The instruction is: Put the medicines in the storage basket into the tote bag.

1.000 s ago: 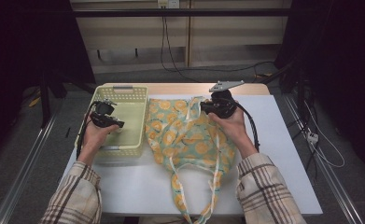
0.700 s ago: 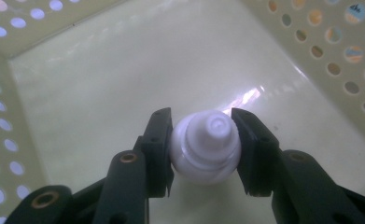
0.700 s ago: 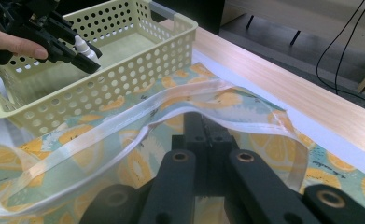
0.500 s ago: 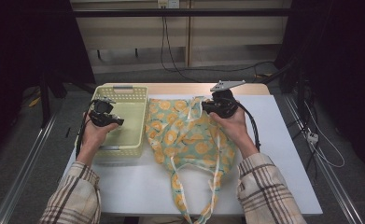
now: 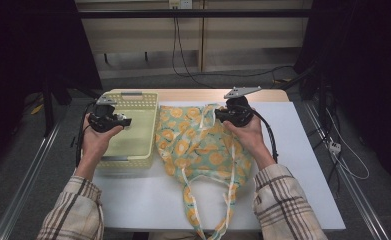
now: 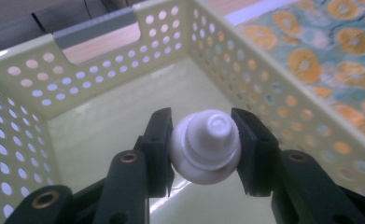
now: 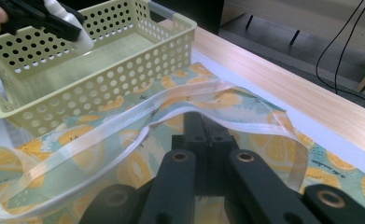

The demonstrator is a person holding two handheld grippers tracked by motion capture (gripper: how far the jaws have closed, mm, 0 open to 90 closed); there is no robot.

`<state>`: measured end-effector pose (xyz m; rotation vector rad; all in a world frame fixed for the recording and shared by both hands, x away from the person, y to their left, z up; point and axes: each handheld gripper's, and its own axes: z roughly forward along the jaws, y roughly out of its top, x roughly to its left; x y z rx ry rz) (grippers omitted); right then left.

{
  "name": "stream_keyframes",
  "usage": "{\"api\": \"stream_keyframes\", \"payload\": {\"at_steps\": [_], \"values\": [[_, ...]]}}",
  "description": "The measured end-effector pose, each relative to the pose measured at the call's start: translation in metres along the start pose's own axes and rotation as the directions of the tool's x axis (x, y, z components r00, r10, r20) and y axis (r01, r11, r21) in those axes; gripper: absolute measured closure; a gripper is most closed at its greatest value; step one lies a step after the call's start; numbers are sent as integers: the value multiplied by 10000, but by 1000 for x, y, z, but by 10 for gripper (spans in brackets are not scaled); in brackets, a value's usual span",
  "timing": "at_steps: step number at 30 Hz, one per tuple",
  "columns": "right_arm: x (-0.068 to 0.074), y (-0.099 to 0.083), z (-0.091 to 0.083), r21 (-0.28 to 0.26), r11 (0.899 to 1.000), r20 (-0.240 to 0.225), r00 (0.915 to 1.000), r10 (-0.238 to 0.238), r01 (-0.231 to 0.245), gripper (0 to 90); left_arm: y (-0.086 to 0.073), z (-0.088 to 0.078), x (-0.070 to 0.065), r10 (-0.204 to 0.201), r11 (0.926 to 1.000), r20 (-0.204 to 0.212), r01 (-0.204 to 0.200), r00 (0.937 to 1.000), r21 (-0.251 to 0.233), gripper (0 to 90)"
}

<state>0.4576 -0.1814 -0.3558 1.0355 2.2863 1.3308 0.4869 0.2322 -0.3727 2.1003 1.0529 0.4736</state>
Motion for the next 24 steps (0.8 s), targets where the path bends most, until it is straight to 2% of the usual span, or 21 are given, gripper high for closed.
{"api": "stream_keyframes", "payload": {"at_steps": [1, 3, 5, 6, 7, 9, 12, 15, 19, 24], "values": [[0, 0, 0, 16, 10000, 11, 10000, -8, 8, 900, 0, -4, -2, 81, 9999, -117, -82, 9999, -74, 605], [-1, 0, 1, 59, 10000, 37, 10000, -10, 9, 900, 1, -11, -4, 83, 9996, 224, -78, 9997, -255, 605], [-1, -1, 1, 62, 10000, 34, 10000, 15, -15, 900, 2, -17, -6, 168, 9987, 333, -152, 9993, -493, 605], [-1, -1, 1, 73, 10000, 48, 10000, 10, -10, 900, 3, -20, -7, 114, 9989, 478, -92, 9988, -460, 605], [-1, -1, 1, 63, 10000, 45, 10000, 2, -2, 900, 3, -22, -9, 31, 9974, 457, 2, 9989, -720, 605], [0, 0, 0, 36, 10000, 50, 10000, 6, -6, 900, 3, -27, -12, 121, 9959, 674, -60, 9977, -907, 605], [0, 0, -1, 90, 9999, 67, 10000, -49, 48, 900, 0, -37, -22, 298, 9940, 967, -193, 9949, -1078, 605], [-1, 0, -1, 95, 9999, 107, 9999, -34, 33, 900, -4, -44, -32, 411, 9923, 979, -292, 9943, -1200, 605], [0, 0, -2, 94, 9999, 120, 9999, -67, 66, 900, -7, -50, -45, 776, 9891, 1170, -617, 9901, -1338, 605], [1, 1, -3, 63, 10000, 151, 9999, -76, 75, 900, -9, -53, -59, 994, 9850, 1610, -743, 9819, -1555, 605]]}}
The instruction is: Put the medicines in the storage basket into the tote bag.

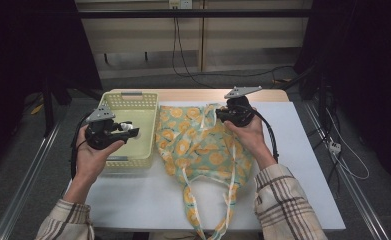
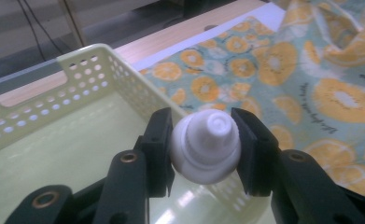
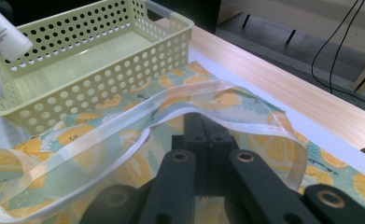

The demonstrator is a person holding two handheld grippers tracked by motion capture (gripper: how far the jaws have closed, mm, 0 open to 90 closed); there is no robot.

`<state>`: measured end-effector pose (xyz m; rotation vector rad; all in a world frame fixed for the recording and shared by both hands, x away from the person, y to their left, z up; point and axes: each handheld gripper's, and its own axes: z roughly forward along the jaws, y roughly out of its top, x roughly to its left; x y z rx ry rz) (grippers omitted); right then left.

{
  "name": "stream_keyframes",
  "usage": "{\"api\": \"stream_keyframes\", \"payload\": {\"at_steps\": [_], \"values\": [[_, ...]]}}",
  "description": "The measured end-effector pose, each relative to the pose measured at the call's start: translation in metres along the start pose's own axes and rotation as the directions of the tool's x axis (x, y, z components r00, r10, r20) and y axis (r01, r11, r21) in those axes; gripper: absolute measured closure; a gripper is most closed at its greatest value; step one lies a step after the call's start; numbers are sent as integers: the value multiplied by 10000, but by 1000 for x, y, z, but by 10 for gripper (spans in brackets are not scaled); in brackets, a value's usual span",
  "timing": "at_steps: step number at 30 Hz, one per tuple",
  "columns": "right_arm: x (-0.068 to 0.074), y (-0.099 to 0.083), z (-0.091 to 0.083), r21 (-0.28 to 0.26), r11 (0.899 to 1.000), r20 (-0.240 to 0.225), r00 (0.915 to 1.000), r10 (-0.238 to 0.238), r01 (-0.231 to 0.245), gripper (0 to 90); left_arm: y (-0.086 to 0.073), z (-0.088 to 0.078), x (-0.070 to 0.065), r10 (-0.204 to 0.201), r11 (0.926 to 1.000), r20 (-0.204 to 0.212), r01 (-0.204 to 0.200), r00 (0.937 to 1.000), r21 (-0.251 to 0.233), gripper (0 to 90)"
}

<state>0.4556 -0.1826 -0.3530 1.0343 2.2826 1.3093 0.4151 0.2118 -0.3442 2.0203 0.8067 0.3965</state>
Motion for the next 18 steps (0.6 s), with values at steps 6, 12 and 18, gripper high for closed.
{"api": "stream_keyframes", "payload": {"at_steps": [6, 12, 18], "values": [[1, 0, 0, -25, 10000, -42, 10000, 1, -1, 900, -2, 2, -20, 306, 9995, 184, -305, 9994, -28, 605], [3, 0, -1, -53, 10000, -46, 10000, -33, 32, 900, -1, 2, -38, 618, 9980, 482, -613, 9969, -117, 605], [4, 2, -3, -64, 10000, -25, 10000, -75, 75, 900, 0, 3, -56, 943, 9954, 961, -922, 9909, -257, 605]]}}
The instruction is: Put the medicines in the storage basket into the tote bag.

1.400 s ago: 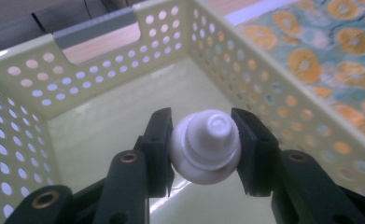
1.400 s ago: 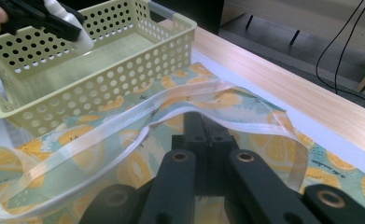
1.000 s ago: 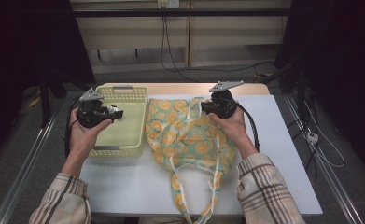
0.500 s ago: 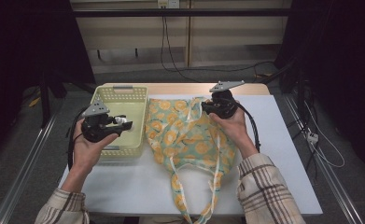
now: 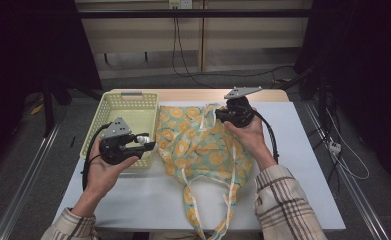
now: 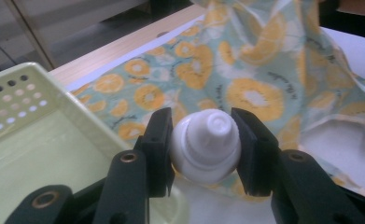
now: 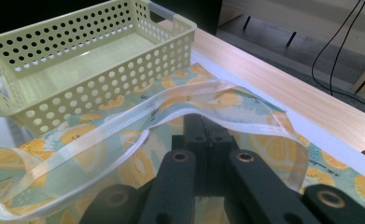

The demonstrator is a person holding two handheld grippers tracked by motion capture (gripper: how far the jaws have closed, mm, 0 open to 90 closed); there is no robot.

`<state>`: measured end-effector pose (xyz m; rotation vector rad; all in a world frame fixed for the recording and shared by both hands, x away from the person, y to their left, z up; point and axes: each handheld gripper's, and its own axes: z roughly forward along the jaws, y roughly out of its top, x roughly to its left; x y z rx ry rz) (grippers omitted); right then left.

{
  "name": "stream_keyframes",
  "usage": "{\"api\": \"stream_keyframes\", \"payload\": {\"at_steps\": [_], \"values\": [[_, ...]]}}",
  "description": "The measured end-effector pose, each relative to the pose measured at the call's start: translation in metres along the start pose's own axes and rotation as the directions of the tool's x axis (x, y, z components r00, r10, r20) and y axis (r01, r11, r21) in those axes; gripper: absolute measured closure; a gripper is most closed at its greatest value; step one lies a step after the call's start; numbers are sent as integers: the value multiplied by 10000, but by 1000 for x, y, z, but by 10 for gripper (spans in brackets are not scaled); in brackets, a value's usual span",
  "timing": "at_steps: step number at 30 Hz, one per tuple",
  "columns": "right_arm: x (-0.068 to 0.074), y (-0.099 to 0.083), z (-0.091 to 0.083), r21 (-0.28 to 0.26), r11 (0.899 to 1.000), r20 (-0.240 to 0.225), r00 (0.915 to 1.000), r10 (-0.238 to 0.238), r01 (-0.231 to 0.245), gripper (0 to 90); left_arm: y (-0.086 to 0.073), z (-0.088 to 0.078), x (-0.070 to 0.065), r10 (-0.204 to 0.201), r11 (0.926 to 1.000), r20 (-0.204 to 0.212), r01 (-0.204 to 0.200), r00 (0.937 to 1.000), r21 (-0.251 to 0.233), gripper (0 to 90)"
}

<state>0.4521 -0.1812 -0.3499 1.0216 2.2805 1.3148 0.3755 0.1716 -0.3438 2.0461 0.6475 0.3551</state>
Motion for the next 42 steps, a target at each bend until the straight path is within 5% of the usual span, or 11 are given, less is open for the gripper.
{"api": "stream_keyframes", "payload": {"at_steps": [19, 29, 35, 42], "values": [[2, -3, 1, -195, 9997, -85, 9999, 149, -150, 900, 10, 24, -67, 703, 9973, 1133, -673, 9911, -297, 605], [2, -3, 1, -167, 9998, -54, 9999, 101, -102, 900, 19, 60, -90, 1199, 9928, 2034, -1182, 9717, -208, 605], [3, -4, 2, -191, 9998, -111, 9999, 78, -80, 900, 25, 93, -91, 1061, 9934, 2075, -1128, 9725, 202, 605], [1, -7, 3, -159, 9998, -115, 9999, 123, -125, 900, 27, 124, -91, 1127, 9901, 1644, -1248, 9799, 649, 604]]}}
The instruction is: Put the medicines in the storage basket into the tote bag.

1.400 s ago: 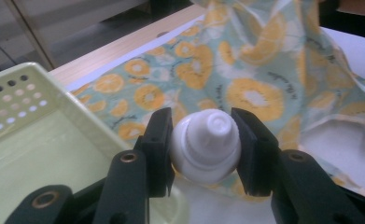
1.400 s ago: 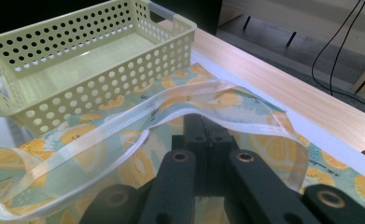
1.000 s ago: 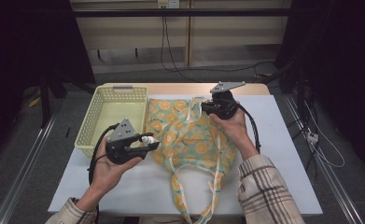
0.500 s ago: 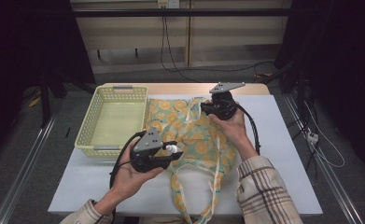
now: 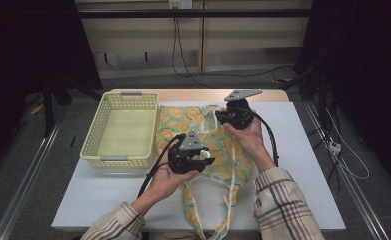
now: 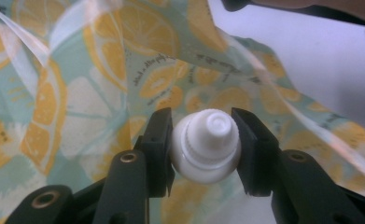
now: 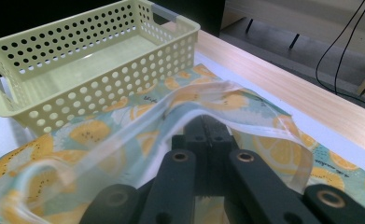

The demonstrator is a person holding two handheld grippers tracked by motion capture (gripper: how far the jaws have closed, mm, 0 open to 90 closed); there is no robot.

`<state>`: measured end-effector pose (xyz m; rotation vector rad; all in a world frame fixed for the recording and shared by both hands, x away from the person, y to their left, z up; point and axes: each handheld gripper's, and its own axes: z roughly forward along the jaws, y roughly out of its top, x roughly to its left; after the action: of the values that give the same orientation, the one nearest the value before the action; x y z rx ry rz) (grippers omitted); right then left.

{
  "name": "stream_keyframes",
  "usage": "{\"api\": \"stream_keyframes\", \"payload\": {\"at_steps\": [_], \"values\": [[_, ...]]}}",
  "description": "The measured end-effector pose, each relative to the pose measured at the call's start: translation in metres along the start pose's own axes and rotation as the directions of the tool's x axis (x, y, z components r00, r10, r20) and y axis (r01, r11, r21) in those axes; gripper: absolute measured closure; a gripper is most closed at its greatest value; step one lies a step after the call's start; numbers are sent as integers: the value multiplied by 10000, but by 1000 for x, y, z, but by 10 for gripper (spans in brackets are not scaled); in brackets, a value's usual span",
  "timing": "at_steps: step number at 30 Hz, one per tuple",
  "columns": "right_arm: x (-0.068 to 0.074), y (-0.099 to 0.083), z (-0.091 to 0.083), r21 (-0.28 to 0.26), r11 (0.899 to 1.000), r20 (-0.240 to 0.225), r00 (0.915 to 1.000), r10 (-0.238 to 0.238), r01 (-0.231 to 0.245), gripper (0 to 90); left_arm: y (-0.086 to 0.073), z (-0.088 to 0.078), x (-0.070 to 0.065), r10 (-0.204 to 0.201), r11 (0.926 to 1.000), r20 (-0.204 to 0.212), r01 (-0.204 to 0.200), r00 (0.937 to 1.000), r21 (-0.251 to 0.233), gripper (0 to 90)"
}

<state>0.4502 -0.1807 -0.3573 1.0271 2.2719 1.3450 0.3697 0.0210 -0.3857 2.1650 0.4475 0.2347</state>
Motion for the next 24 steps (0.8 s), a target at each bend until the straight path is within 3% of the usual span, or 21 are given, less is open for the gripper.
{"api": "stream_keyframes", "payload": {"at_steps": [1, 4, 5, 6, 8, 9, 10, 11, 14, 16, 17, 18, 19, 20, 21, 22, 23, 24], "values": [[0, -1, 1, 25, 10000, 11, 10000, -2, 2, 900, 0, 4, 2, 39, 10000, -66, -38, 10000, 55, 604], [-1, -2, 2, -9, 10000, 9, 10000, 47, -47, 900, -4, 15, 10, -367, 9991, -7, 367, 9993, 193, 604], [-2, -3, 2, -10, 10000, 11, 10000, 65, -65, 900, -5, 18, 10, -291, 9987, -492, 312, 9984, 414, 604], [-2, -3, 3, 15, 10000, 9, 10000, 48, -48, 900, -6, 21, 11, -223, 9981, -526, 253, 9984, 564, 604], [-3, -4, 4, 52, 10000, -11, 10000, 68, -68, 900, -7, 26, 12, -251, 9977, -546, 284, 9982, 608, 604], [-3, -4, 4, 49, 10000, -31, 10000, 54, -54, 900, -7, 28, 13, -187, 9983, -355, 207, 9992, 553, 603], [-3, -4, 5, 54, 10000, -35, 10000, 39, -39, 900, -6, 30, 11, -113, 9975, -566, 152, 9983, 695, 603], [-3, -5, 5, 44, 10000, -41, 10000, 51, -51, 900, -6, 32, 12, -188, 9979, -196, 200, 9996, 612, 603], [-3, -5, 6, 55, 10000, -23, 10000, 66, -66, 900, -8, 41, 18, -334, 9971, -340, 356, 9989, 669, 603], [-3, -5, 6, 71, 10000, -30, 10000, 63, -62, 900, -9, 47, 21, -434, 9937, -674, 500, 9968, 1001, 603], [-3, -5, 6, 80, 10000, -29, 10000, 50, -50, 900, -11, 50, 23, -531, 9940, -365, 563, 9979, 933, 602], [-3, -6, 6, 87, 10000, -36, 10000, 46, -46, 900, -12, 53, 23, -584, 9934, -369, 617, 9976, 965, 602], [-3, -6, 6, 89, 9999, -33, 10000, 57, -57, 900, -14, 55, 24, -498, 9923, -458, 546, 9977, 1109, 602], [-4, -6, 5, 86, 9999, -21, 10000, 67, -66, 900, -14, 56, 23, -434, 9895, -828, 542, 9956, 1337, 602], [-5, -6, 5, 89, 9999, -8, 10000, 93, -92, 900, -16, 59, 26, -526, 9907, -548, 590, 9971, 1228, 601], [-5, -7, 5, 82, 9999, -8, 9999, 111, -111, 900, -17, 60, 27, -561, 9880, -875, 679, 9946, 1385, 601], [-5, -7, 5, 78, 9999, 6, 9999, 138, -138, 900, -19, 63, 30, -713, 9882, -618, 789, 9955, 1314, 601], [-5, -7, 5, 59, 9999, 2, 9999, 145, -145, 900, -20, 64, 31, -702, 9875, -663, 788, 9953, 1362, 601]]}}
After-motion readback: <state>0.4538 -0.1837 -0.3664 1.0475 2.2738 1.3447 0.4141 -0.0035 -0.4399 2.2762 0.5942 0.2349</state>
